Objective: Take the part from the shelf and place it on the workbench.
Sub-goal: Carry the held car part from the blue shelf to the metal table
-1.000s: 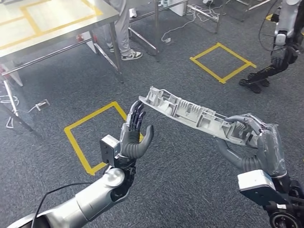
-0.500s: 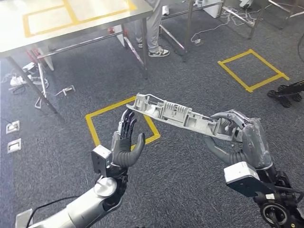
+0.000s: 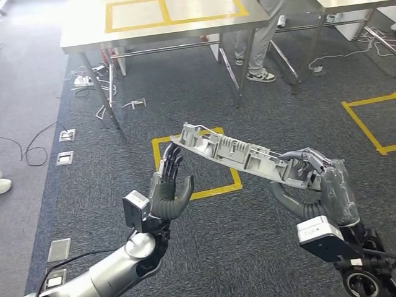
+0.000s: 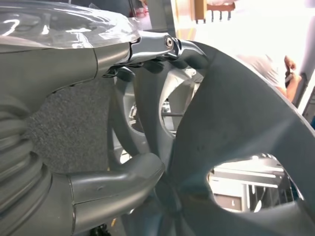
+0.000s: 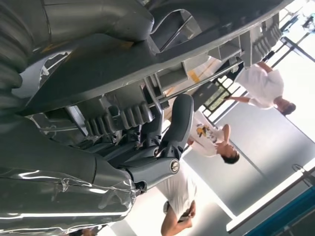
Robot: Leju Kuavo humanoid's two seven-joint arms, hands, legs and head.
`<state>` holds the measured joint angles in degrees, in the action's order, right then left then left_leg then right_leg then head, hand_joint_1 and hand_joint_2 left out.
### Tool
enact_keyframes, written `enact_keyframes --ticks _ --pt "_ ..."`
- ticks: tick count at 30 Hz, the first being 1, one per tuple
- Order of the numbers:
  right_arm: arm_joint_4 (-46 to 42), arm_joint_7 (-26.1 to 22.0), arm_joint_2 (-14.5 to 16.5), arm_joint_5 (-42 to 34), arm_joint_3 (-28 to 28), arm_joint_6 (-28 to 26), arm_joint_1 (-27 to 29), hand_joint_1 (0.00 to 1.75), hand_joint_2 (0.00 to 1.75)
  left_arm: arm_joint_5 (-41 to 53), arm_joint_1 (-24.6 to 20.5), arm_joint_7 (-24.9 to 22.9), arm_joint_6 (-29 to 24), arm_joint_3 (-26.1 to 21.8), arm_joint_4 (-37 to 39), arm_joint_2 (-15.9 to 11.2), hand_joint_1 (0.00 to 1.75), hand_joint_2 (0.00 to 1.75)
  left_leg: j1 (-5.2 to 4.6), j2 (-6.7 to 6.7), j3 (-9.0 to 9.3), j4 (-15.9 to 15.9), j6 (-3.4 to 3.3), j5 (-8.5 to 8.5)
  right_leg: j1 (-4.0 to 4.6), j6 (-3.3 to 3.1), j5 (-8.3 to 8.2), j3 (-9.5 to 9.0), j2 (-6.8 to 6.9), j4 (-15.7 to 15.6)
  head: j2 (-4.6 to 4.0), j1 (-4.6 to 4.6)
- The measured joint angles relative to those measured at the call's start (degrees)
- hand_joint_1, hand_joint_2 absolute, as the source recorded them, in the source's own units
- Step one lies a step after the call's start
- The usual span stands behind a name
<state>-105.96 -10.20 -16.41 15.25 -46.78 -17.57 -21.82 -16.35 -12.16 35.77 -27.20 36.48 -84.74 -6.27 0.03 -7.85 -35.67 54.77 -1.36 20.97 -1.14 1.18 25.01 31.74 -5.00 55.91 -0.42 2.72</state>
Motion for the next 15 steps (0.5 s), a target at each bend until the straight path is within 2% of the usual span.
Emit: enact_keyframes --ticks 1,2,3,4,5,6,7,8,9,10,11,13,14,15 --pt "0.02 0.05 0.02 0.0 0.0 -0.02 -0.03 1.75 1.75 0.02 0.07 -0.08 0.03 -0.01 -0.05 -0.01 0.0 1.75 0.1 -0.69 -0.31 -0.05 0.35 -0.2 0.05 -0.1 0.31 -0.45 0.09 -0.59 0.0 -0.02" --pt "0.02 0.13 0.04 0.01 0.0 -0.04 -0.08 1.75 1.75 0.08 0.16 -0.14 0.07 -0.06 -0.12 -0.04 0.0 1.75 0.13 -1.42 -0.57 -0.14 0.76 -0.43 -0.04 -0.19 0.4 -0.88 0.79 -1.19 0.0 -0.08" --pt "0.04 0.22 0.07 0.01 -0.01 -0.05 -0.15 1.75 1.75 0.14 0.26 -0.18 0.09 -0.19 -0.21 -0.08 0.0 1.75 -0.03 -1.08 -0.8 -0.02 1.15 -0.39 -0.16 -0.3 0.27 -1.24 1.58 -1.57 0.0 -0.06" --pt "0.07 0.3 0.12 0.01 0.0 -0.06 -0.19 1.75 1.75 0.21 0.29 -0.19 0.1 -0.34 -0.3 -0.12 0.0 1.75 -0.24 0.23 -1.29 0.87 1.55 0.21 -0.33 -0.44 0.08 -1.48 2.37 -1.95 0.0 0.21" --pt "0.09 0.35 0.16 0.01 0.01 -0.07 -0.23 1.75 1.75 0.27 0.25 -0.2 0.11 -0.53 -0.38 -0.16 0.0 1.75 -0.41 2.11 -2.31 2.98 1.91 1.43 -0.48 -0.61 -0.1 -1.71 3.22 -2.31 0.0 0.5" --pt "0.11 0.37 0.21 0.0 0.0 -0.07 -0.26 1.75 1.75 0.3 0.21 -0.21 0.11 -0.69 -0.44 -0.16 0.0 1.75 -0.36 4.41 -3.96 6.31 2.2 3.21 -0.41 -0.7 -0.14 -1.84 4.07 -2.44 0.0 0.8" --pt "0.13 0.37 0.25 -0.01 0.0 -0.07 -0.24 1.75 1.75 0.32 0.17 -0.22 0.12 -0.77 -0.48 -0.15 0.0 1.75 -0.18 5.91 -6.02 10.3 2.46 5.04 -0.35 -0.82 -0.09 -1.86 4.89 -2.46 0.0 1.07" --pt "0.18 0.37 0.26 -0.01 -0.02 -0.07 -0.23 1.75 1.75 0.32 0.21 -0.23 0.12 -0.82 -0.48 -0.15 0.0 1.75 0.07 6.68 -7.93 13.9 2.66 6.34 -0.3 -0.88 -0.02 -1.87 5.78 -2.45 0.0 1.12" --pt "0.25 0.38 0.27 -0.01 -0.03 -0.07 -0.21 1.75 1.75 0.33 0.31 -0.23 0.13 -0.84 -0.48 -0.15 0.0 1.75 0.29 7.11 -9.12 16.0 2.83 6.74 -0.3 -0.89 0.06 -1.89 6.66 -2.44 0.0 1.15" --pt "0.31 0.4 0.28 -0.01 -0.03 -0.08 -0.2 1.75 1.75 0.33 0.4 -0.23 0.15 -0.85 -0.48 -0.16 0.0 1.75 0.5 7.38 -9.16 15.94 2.96 6.12 -0.34 -0.83 0.17 -1.95 7.5 -2.44 0.0 1.2" --pt "0.37 0.42 0.3 -0.01 -0.04 -0.09 -0.19 1.75 1.75 0.33 0.45 -0.24 0.2 -0.87 -0.48 -0.17 0.0 1.75 0.69 7.76 -8.0 13.67 3.06 4.63 -0.39 -0.69 0.31 -2.06 8.3 -2.42 0.0 1.26" --pt "0.39 0.47 0.36 -0.03 -0.03 -0.17 -0.19 1.75 1.75 0.48 0.39 -0.29 0.45 -0.96 -0.54 -0.17 0.0 1.75 0.69 10.23 -3.54 5.52 3.09 1.24 -0.28 -0.12 0.8 -2.39 9.66 -2.27 0.0 1.54" --pt "0.39 0.5 0.39 -0.05 -0.04 -0.22 -0.22 1.75 1.75 0.61 0.32 -0.33 0.59 -1.01 -0.57 -0.13 0.0 1.75 0.58 11.19 -1.83 2.36 2.81 0.29 -0.1 0.21 1.07 -2.53 10.23 -2.18 0.0 1.63" --pt "0.39 0.53 0.4 -0.07 -0.04 -0.28 -0.27 1.75 1.75 0.74 0.27 -0.37 0.72 -1.05 -0.61 -0.1 0.0 1.75 0.43 11.84 -0.83 0.54 2.45 -0.03 0.15 0.53 1.34 -2.7 10.76 -2.1 0.0 1.58"
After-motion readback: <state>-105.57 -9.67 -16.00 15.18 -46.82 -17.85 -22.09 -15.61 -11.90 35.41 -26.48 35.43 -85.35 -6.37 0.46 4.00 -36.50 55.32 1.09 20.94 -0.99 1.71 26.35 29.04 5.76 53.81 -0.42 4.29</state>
